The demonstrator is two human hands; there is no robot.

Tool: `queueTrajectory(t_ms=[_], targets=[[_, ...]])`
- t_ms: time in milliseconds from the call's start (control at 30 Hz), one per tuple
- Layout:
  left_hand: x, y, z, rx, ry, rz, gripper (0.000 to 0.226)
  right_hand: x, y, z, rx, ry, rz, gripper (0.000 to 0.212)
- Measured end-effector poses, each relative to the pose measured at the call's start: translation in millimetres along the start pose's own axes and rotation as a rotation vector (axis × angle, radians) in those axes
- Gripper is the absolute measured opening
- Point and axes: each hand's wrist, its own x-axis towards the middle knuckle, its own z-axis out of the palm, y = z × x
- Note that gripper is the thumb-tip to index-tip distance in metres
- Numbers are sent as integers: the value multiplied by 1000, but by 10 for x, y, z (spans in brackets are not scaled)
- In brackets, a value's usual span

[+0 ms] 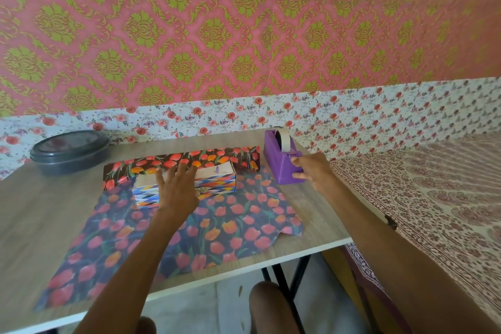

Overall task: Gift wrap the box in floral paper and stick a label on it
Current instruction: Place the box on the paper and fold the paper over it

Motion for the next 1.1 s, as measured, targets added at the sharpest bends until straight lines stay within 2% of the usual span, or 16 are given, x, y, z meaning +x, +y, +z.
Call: queueTrajectory(t_ms=[133,233,367,400,533,600,733,833,967,1033,1100], targets=[[-13,-8,-8,-24,-15,-3,66,12,26,-19,-264,78,-41,8],[-9,-10,-8,-22,-12,4,66,-31,165,-48,-230,101,-30,9],[12,-18,-46,-12,-43,11,69,-240,210,-65,-459,265,-312,12],[25,-30,-65,-14,-50,13,69,-326,186,-46,-452,256,-372,9],[81,-103,-116,-1,-76,41,68,-577,38,128,-147,-60,-301,10],[85,-158,-145,-10,-94,46,72,-686,-48,300,-93,-183,-290,15],[54,-166,-143,-214,-54,-11,110,-827,-192,723,-37,-345,-314,53],[30,-196,-151,-411,-7,-91,135,-851,-261,1155,12,-347,-333,52],[0,-211,-180,-548,21,-163,144,-862,-324,1726,90,-305,-203,49],[-2,-216,-170,-581,35,-179,145,-829,-344,1953,21,-291,-156,37],[6,-237,-164,-592,40,-178,146,-758,-368,2128,-166,-294,-161,19]])
